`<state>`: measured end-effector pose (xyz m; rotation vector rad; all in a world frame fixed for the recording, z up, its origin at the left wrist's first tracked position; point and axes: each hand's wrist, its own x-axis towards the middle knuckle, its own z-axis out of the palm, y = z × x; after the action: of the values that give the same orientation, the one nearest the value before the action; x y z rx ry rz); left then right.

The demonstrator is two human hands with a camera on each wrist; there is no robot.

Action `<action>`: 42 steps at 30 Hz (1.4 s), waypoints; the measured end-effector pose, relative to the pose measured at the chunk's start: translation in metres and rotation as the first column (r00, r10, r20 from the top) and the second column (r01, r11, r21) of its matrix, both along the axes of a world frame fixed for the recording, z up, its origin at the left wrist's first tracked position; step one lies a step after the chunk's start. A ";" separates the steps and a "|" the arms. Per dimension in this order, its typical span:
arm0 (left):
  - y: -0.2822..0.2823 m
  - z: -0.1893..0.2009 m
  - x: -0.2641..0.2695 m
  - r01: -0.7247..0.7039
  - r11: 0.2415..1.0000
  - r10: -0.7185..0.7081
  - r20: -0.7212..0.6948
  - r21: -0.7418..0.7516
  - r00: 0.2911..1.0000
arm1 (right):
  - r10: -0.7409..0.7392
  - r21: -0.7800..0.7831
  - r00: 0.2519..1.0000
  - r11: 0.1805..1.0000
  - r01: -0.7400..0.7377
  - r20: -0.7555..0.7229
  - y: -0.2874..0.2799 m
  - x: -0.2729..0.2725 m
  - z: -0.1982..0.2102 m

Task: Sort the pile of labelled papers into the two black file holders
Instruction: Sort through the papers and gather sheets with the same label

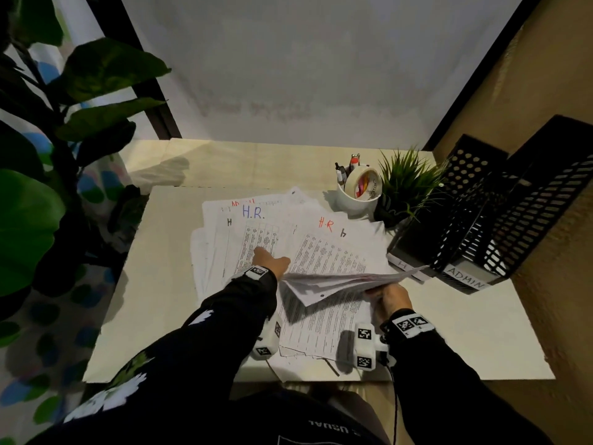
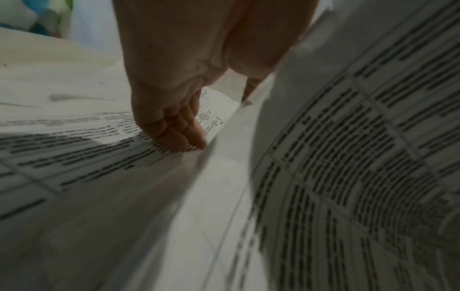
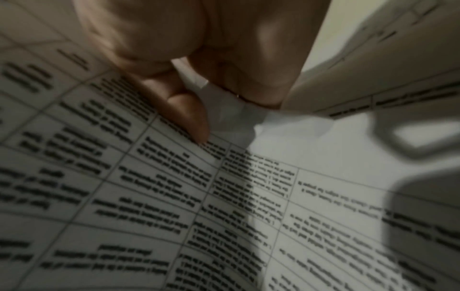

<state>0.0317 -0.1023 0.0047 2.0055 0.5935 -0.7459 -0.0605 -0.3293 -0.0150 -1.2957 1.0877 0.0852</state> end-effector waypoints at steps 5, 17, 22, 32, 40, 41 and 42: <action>-0.010 -0.003 0.002 0.224 0.974 -0.219 0.128 -0.028 0.967 | 0.022 0.069 1.000 0.997 -0.022 -0.010 0.000 -0.001 -0.013; 0.037 -0.006 0.004 -0.030 0.954 0.102 0.232 -0.298 0.967 | -0.116 0.144 0.975 0.985 0.090 0.188 0.012 0.010 0.014; 0.040 0.001 0.002 -0.177 0.911 0.259 0.182 -0.372 0.949 | -0.131 0.108 0.970 0.988 0.111 0.204 0.014 0.024 0.012; 0.065 -0.003 0.013 -0.250 0.939 0.283 0.119 -0.237 0.952 | -0.166 0.219 0.967 0.968 0.122 0.193 0.003 0.006 0.018; 0.048 0.002 0.006 -0.110 0.967 0.141 0.127 -0.229 0.982 | -0.046 0.213 0.958 0.977 -0.015 0.282 0.016 0.016 0.023; 0.045 0.004 0.005 -0.069 0.969 0.100 0.119 -0.239 0.988 | -0.028 0.192 0.961 0.981 -0.026 0.274 0.017 0.019 0.025; 0.041 0.004 0.003 -0.023 0.974 0.052 0.127 -0.223 0.991 | -0.015 0.170 0.967 0.985 -0.030 0.254 0.017 0.022 0.026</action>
<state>0.0349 -0.0614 0.0086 1.8159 0.4491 -0.6222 -0.0389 -0.3126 0.0108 -1.1205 0.8366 0.0170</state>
